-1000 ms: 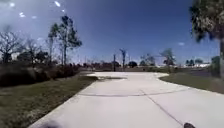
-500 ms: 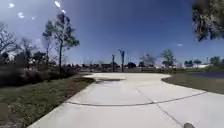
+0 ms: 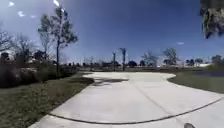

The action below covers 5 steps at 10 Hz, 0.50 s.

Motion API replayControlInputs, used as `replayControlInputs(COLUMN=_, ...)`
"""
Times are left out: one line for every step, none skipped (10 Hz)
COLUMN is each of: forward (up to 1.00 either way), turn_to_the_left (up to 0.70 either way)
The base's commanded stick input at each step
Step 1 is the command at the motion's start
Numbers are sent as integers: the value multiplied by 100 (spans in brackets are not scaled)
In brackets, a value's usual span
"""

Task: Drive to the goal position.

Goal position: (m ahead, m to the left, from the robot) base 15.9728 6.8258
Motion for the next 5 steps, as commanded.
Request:
replayControlInputs(forward=100, turn_to_the_left=0)
replayControlInputs(forward=100, turn_to_the_left=0)
replayControlInputs(forward=100, turn_to_the_left=0)
replayControlInputs(forward=100, turn_to_the_left=0)
replayControlInputs(forward=100, turn_to_the_left=0)
